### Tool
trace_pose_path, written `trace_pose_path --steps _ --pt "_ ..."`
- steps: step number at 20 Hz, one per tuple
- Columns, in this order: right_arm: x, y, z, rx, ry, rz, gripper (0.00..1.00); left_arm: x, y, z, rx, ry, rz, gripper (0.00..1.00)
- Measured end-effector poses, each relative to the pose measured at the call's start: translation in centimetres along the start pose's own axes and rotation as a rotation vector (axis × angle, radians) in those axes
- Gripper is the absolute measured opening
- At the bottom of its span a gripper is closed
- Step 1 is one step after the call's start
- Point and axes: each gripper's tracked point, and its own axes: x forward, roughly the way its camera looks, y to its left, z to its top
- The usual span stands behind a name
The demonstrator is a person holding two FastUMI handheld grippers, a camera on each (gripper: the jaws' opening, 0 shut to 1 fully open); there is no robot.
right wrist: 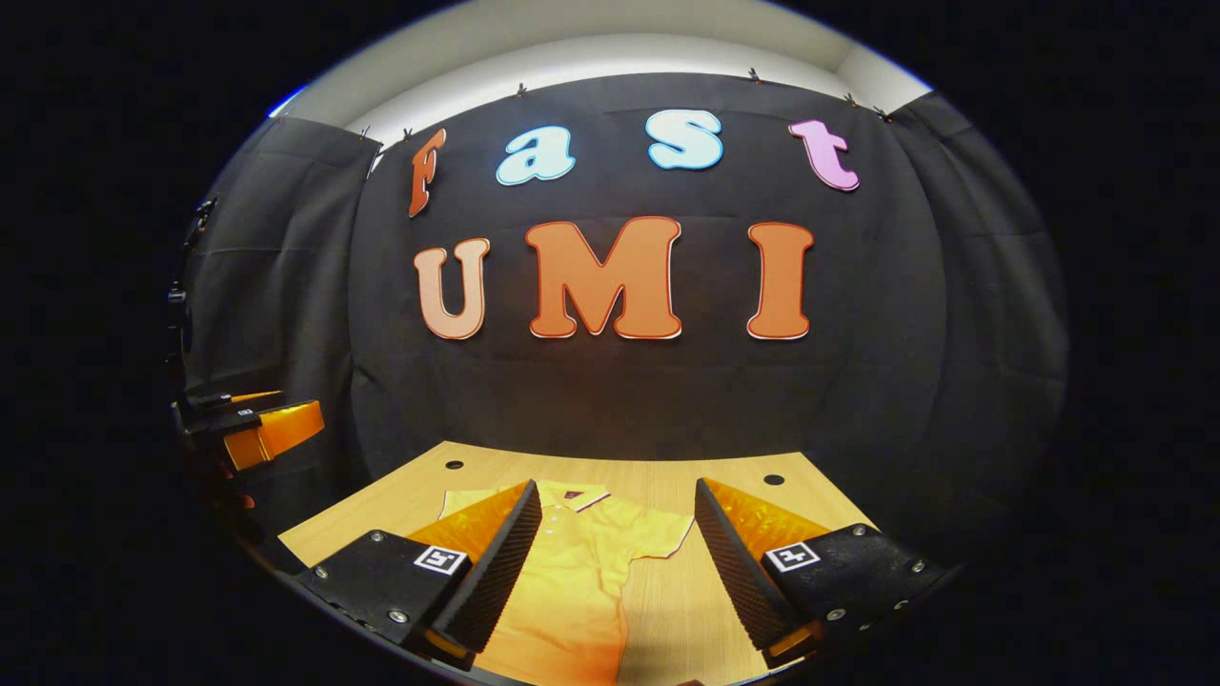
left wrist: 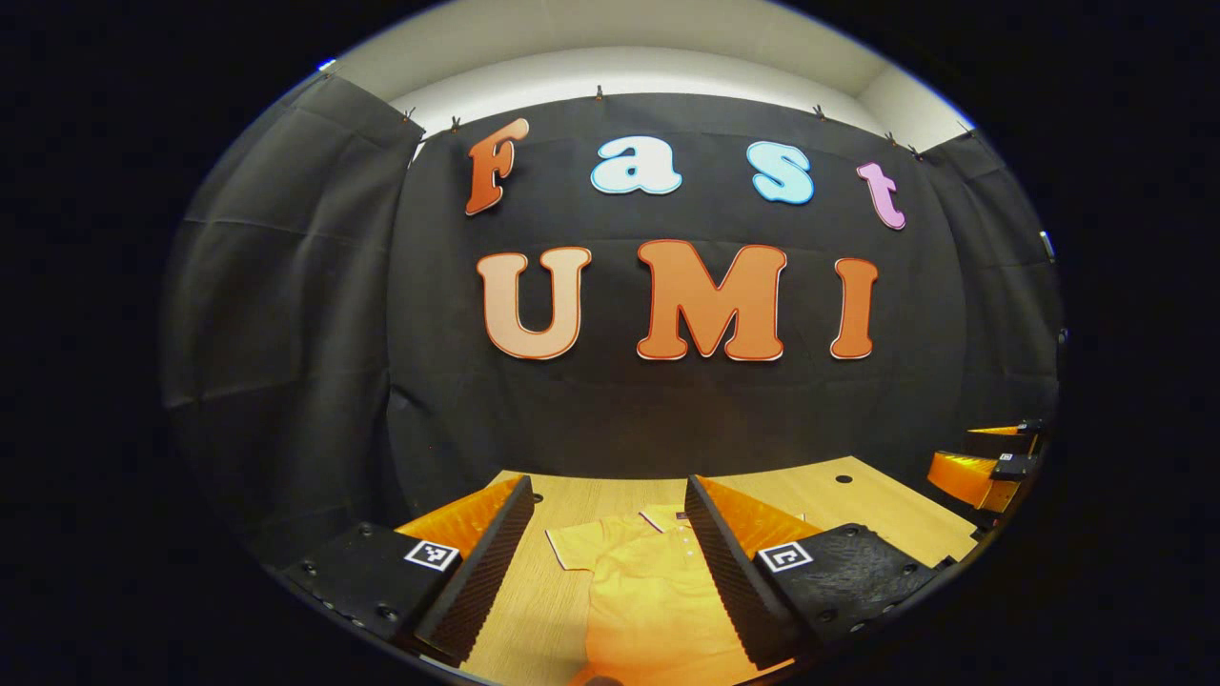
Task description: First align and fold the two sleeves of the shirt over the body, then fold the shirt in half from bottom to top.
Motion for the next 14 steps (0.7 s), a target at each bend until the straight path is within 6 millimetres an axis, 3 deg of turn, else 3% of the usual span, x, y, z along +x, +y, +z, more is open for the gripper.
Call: trace_pose_path --steps 3,8,11,14 --pt "1.1 1.1 0.1 -0.003 0.017 0.019 0.98 0.1 0.0 0.0 0.0 -0.012 -0.023 0.98" --pt "2.9 2.4 -0.8 -0.02 0.037 0.006 0.98 -0.3 1.9 0.0 0.011 -0.037 -0.03 0.96" --pt "3.7 3.1 -2.9 -0.008 0.083 -0.016 0.98 0.0 2.4 -1.4 0.003 -0.022 -0.06 0.98" --pt "4.8 2.4 -4.6 -0.001 0.123 -0.061 0.98 -0.3 2.2 -1.6 0.016 -0.028 -0.101 0.98"
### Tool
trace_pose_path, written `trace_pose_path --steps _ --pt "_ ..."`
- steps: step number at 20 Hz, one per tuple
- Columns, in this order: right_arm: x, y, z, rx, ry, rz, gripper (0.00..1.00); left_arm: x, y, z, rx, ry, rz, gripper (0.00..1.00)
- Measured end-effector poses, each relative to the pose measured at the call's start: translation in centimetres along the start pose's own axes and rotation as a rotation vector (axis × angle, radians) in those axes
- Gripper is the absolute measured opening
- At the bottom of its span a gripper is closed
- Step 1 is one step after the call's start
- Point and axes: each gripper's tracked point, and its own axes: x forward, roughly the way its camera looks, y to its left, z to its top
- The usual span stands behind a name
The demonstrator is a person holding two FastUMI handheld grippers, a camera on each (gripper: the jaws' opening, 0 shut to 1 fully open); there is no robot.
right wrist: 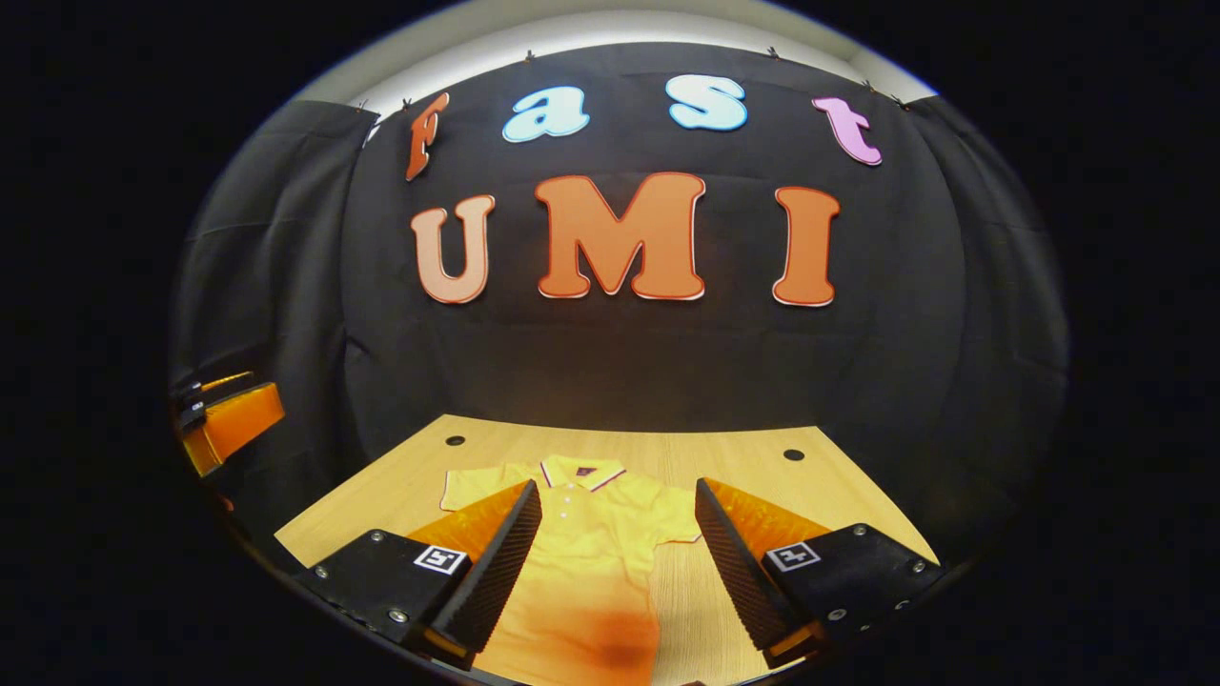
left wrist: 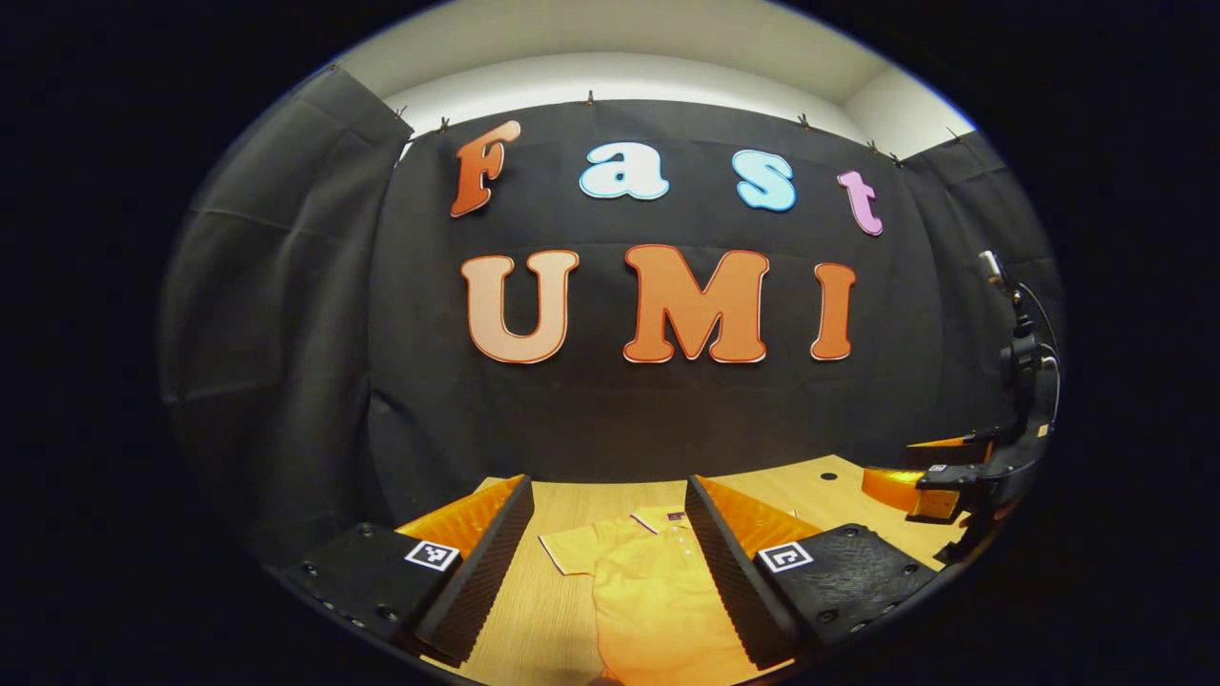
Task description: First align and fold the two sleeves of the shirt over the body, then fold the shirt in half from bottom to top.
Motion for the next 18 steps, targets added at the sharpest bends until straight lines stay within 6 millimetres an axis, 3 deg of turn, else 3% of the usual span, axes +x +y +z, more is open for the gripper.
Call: trace_pose_path --steps 3,6,9,14,18 --pt "2.4 -1.0 -0.9 0.017 0.033 -0.018 0.99 0.1 -0.3 -0.6 0.0 0.012 -0.004 0.98" --pt "5.8 -2.8 -1.3 0.039 0.058 -0.024 0.99 0.9 0.8 0.6 -0.003 -0.03 0.048 0.98" --pt "10.1 -4.4 -2.6 0.072 0.113 -0.021 0.98 1.7 0.7 2.2 -0.028 -0.069 0.081 0.98" --pt "16.9 -7.5 -6.9 0.138 0.289 -0.04 0.99 3.4 -0.2 2.6 -0.015 -0.062 0.136 0.96" --pt "21.3 -9.9 -10.4 0.195 0.418 -0.055 0.98 3.8 0.2 1.1 0.018 -0.005 0.226 0.98"
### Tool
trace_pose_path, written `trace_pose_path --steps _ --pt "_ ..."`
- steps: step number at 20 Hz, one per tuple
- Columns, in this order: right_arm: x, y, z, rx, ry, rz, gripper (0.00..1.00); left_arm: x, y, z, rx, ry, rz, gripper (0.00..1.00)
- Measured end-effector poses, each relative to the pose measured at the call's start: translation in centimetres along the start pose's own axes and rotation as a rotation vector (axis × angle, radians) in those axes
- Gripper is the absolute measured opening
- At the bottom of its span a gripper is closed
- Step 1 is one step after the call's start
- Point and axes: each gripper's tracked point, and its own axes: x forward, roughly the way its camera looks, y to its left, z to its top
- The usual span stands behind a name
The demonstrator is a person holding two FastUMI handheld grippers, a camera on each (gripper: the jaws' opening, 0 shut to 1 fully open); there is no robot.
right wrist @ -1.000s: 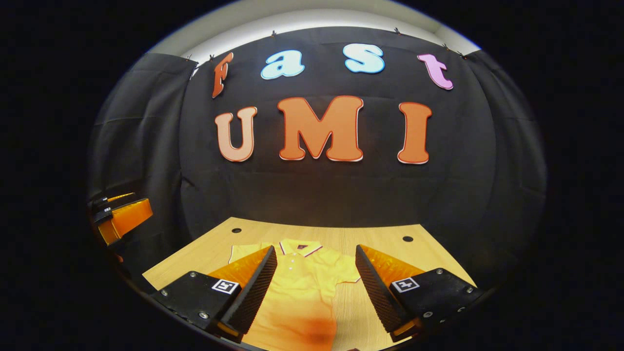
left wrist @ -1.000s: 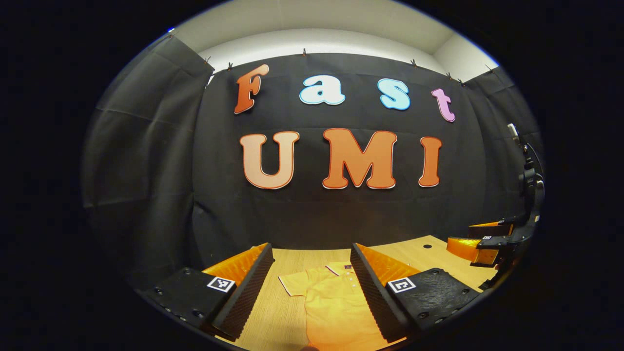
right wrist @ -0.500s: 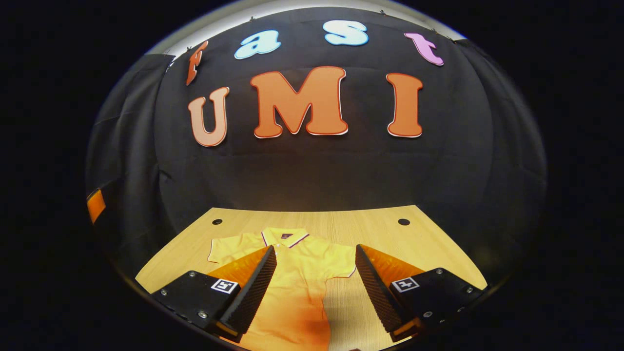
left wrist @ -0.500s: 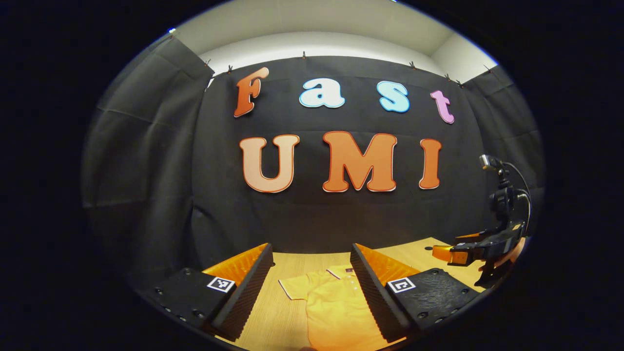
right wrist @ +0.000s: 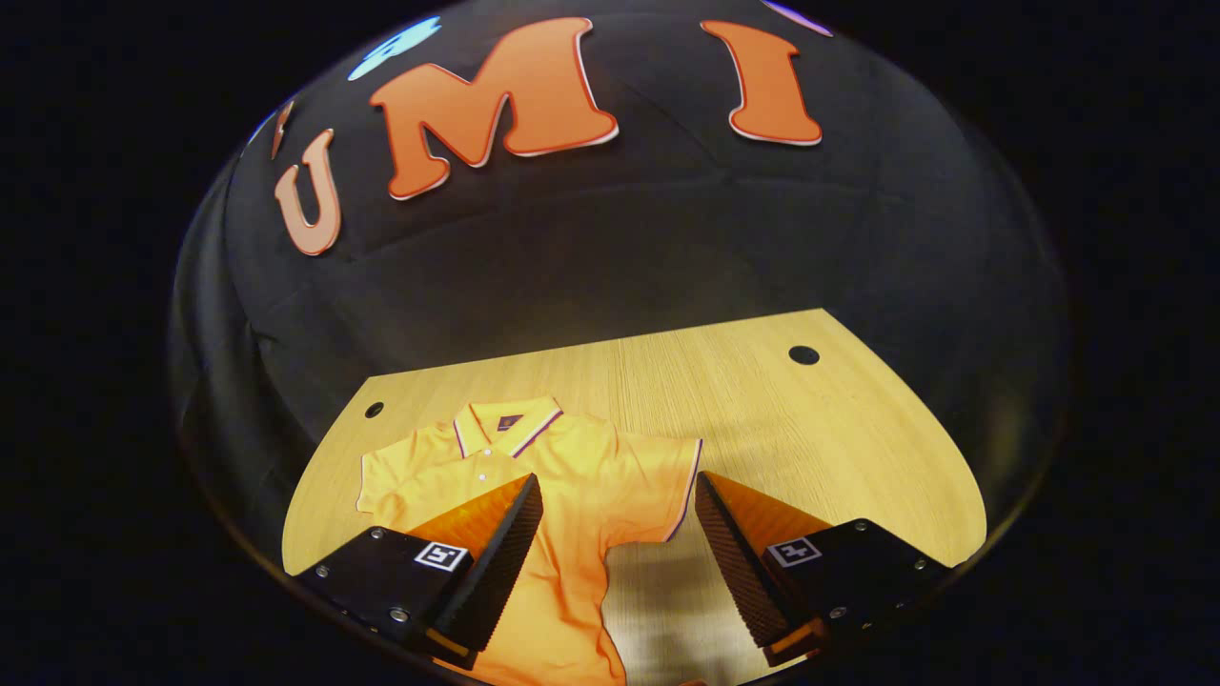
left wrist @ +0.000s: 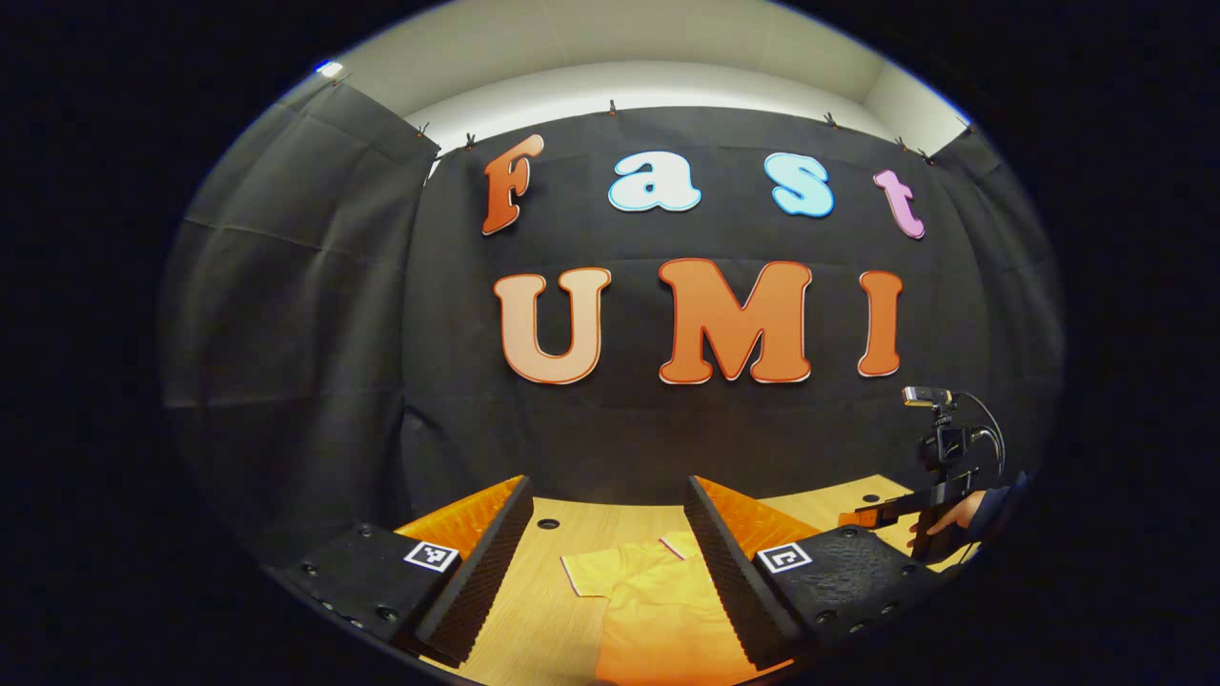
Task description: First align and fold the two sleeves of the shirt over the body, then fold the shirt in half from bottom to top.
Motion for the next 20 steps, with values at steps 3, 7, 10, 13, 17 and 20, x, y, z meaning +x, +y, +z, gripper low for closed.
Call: trace_pose_path --steps 3,7,10,13,17,20 --pt "3.6 -1.1 -1.1 -0.001 0.087 -0.021 0.96 -0.3 -0.3 -1.4 0.002 0.047 0.048 0.98" --pt "7.1 -1.8 -1.7 -0.022 0.186 -0.021 0.95 -0.9 0.3 -3.0 0.013 0.107 0.121 0.98" --pt "9.2 -2.3 -2.1 -0.04 0.263 -0.03 0.92 -1.2 0.9 -3.9 0.015 0.142 0.167 0.98" --pt "10.5 -2.6 -3.0 -0.056 0.37 -0.018 0.88 -1.3 1.1 -5.0 0.02 0.178 0.195 0.98" --pt "12.5 -3.8 -5.3 -0.094 0.515 -0.045 0.81 -1.0 0.5 -6.3 0.013 0.224 0.198 0.98" --pt "13.5 -4.1 -6.3 -0.081 0.616 -0.049 0.81 -0.6 0.3 -6.6 0.024 0.24 0.199 0.98"
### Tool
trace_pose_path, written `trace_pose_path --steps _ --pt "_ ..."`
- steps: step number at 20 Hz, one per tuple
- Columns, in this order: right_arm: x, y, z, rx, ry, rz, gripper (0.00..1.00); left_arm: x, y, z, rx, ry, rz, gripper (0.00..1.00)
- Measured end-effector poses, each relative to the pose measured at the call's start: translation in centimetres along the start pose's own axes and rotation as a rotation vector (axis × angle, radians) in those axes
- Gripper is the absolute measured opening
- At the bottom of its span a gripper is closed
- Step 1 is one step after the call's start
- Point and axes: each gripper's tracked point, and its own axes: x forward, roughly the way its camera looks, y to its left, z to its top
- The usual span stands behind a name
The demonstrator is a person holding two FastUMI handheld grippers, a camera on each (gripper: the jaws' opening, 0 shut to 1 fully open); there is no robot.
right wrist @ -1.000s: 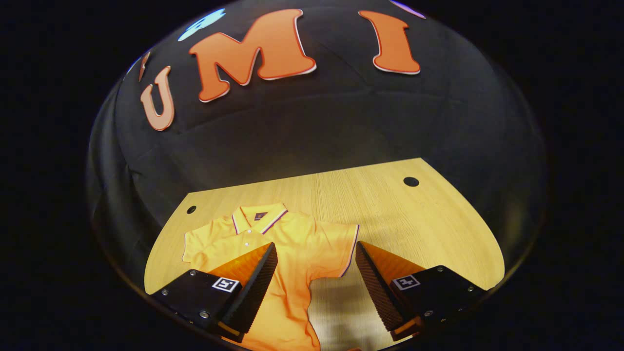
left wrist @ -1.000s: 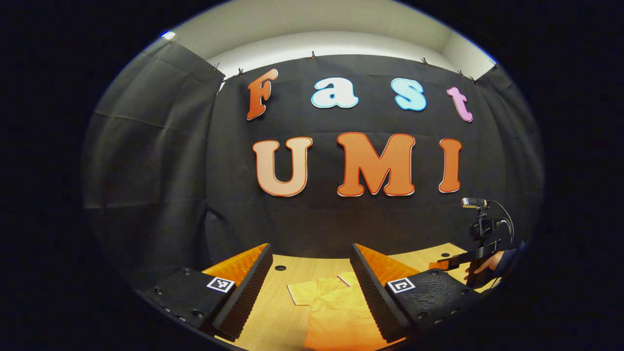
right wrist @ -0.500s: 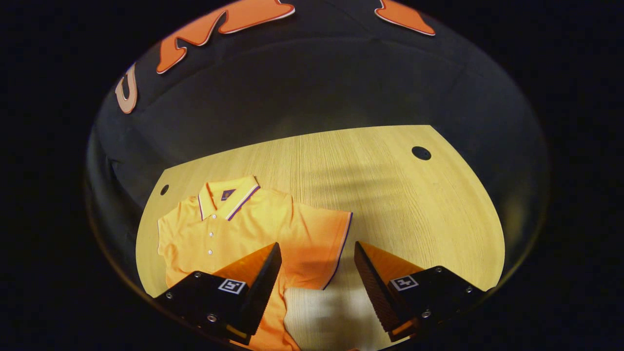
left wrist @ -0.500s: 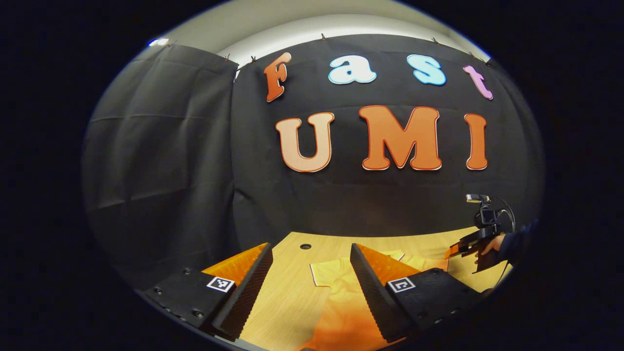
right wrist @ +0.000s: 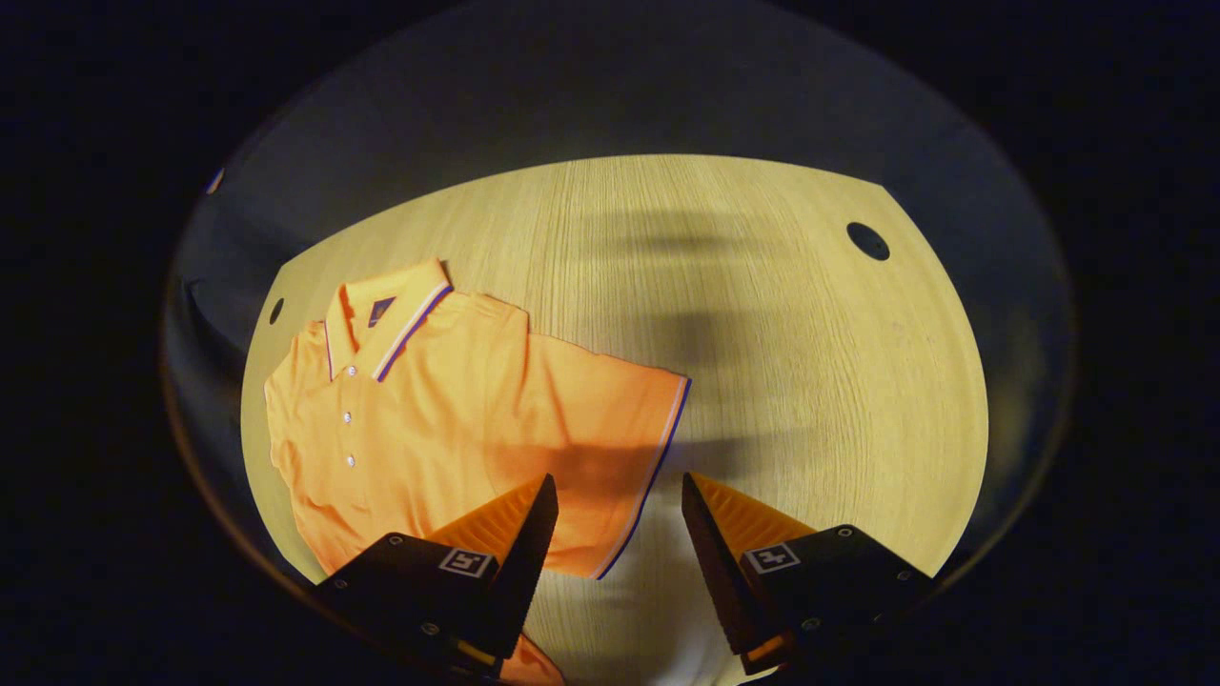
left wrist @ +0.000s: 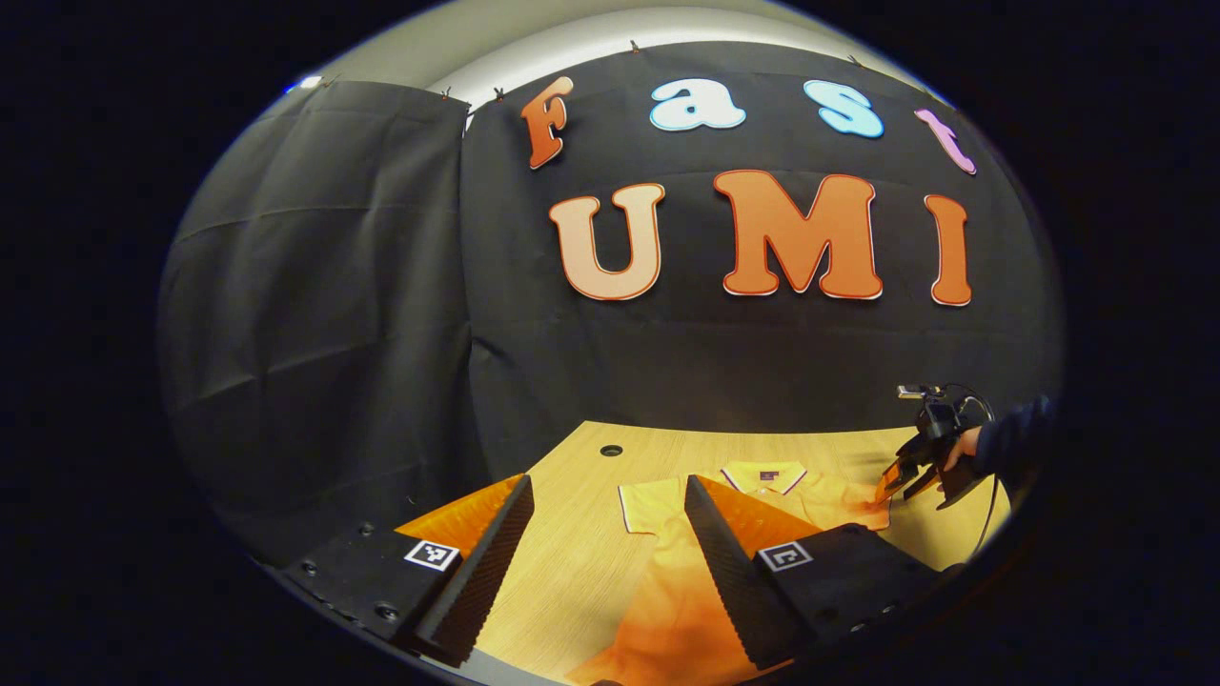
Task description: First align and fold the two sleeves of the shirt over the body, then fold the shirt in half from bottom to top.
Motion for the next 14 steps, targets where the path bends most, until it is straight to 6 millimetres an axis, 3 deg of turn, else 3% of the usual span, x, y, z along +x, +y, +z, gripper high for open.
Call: trace_pose_path --steps 6,8,10,12,14 --pt "2.4 -0.6 0.5 0.003 0.095 -0.038 0.8 0.5 0.0 -0.9 -0.002 0.037 0.019 0.97" --pt "2.5 -1.3 0.4 -0.006 0.109 -0.077 0.61 0.5 -0.3 -1.1 0.003 0.041 0.021 0.97" --pt "2.3 -0.8 0.5 -0.064 0.093 -0.064 0.48 0.9 -0.7 -1.2 0.006 0.049 0.015 0.97" --pt "2.5 -0.4 0.7 -0.062 0.083 -0.044 0.23 1.1 -1.0 -1.2 0.006 0.048 0.009 0.97" --pt "2.1 0.4 1.1 -0.03 0.082 0.027 0.06 1.2 -1.5 -1.0 0.008 0.044 0.001 0.97"
